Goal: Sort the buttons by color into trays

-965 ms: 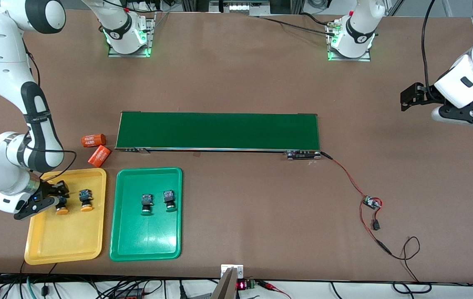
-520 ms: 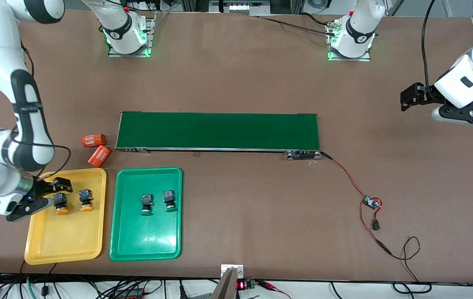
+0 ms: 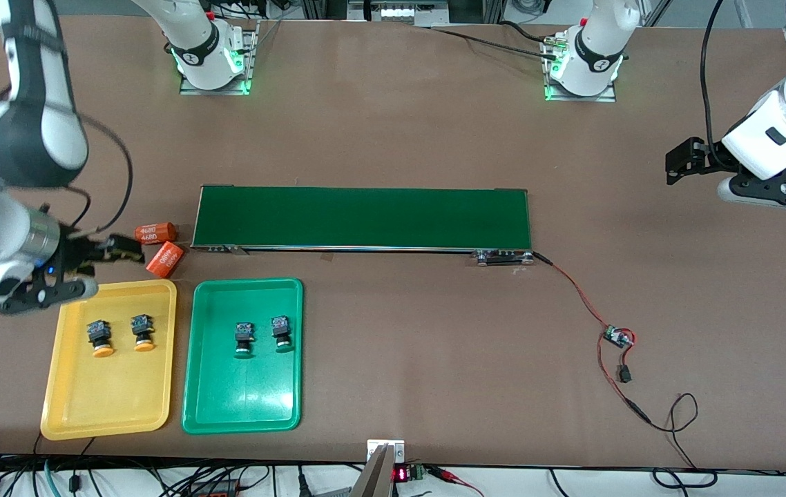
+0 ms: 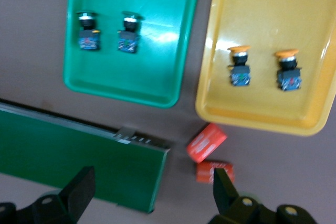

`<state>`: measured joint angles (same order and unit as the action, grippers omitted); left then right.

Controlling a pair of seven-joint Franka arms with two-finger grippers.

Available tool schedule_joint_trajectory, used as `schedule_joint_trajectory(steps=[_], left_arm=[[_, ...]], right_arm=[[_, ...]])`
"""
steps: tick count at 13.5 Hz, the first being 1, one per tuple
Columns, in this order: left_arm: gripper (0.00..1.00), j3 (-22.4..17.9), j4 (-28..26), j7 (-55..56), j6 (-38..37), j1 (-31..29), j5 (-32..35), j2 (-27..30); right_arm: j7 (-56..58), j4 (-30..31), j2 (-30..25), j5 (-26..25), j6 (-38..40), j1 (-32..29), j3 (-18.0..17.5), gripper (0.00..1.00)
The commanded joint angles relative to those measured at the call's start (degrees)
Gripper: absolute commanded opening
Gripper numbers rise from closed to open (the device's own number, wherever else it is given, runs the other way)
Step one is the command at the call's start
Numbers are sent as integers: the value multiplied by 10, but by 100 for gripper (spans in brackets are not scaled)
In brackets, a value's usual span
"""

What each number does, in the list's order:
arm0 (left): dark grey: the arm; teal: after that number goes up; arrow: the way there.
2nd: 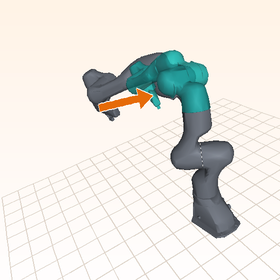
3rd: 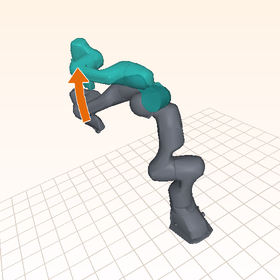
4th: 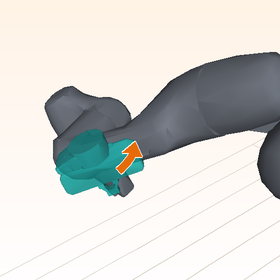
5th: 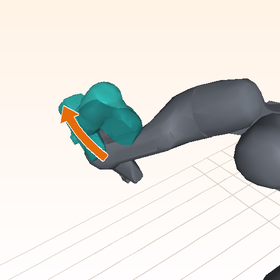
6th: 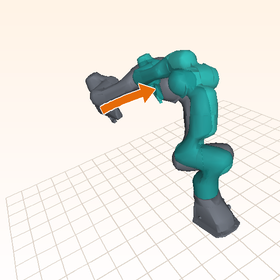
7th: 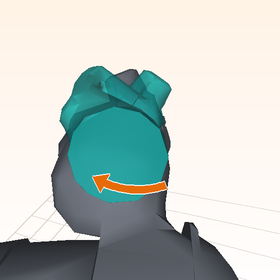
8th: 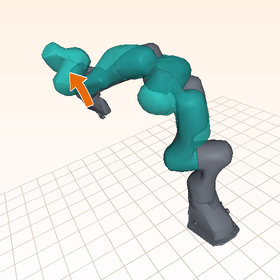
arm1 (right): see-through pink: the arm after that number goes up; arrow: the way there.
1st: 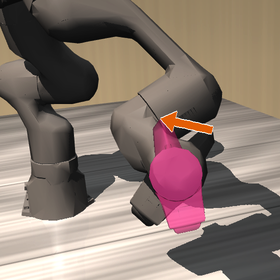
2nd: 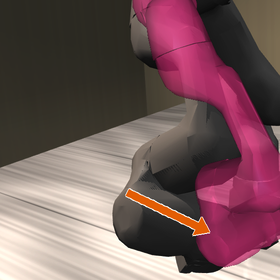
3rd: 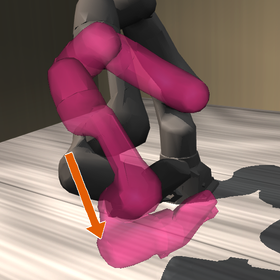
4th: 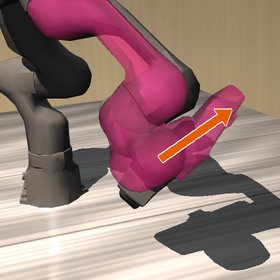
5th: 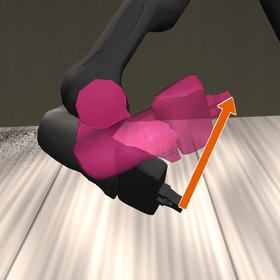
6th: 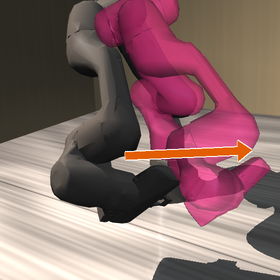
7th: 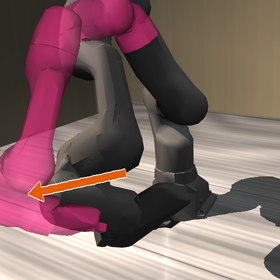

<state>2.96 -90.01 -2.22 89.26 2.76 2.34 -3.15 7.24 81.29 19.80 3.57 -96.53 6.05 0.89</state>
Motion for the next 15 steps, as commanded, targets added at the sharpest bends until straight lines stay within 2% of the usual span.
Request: schedule_joint_trajectory(steps=[1,4,7,8,10,12,15], left_arm=[[100,3,12,-2,-12,-2,11,0],[100,2,12,-2,-12,-2,10,0],[100,4,12,-2,-12,-2,10,0],[100,4,12,-2,-12,-2,11,0],[100,4,12,-2,-11,-2,11,0],[100,4,12,-2,-11,-2,11,0],[100,3,11,-2,-12,-3,11,0]], right_arm=[[-54,26,-69,-3,49,25,7,100],[-61,26,-113,-16,77,18,10,100],[-54,24,-139,-13,82,17,84,100],[-56,25,-146,-17,93,17,96,100],[-59,25,-150,-38,125,14,100,100],[-60,30,-160,-41,122,15,100,100],[-61,86,-193,-37,70,15,100,100]])
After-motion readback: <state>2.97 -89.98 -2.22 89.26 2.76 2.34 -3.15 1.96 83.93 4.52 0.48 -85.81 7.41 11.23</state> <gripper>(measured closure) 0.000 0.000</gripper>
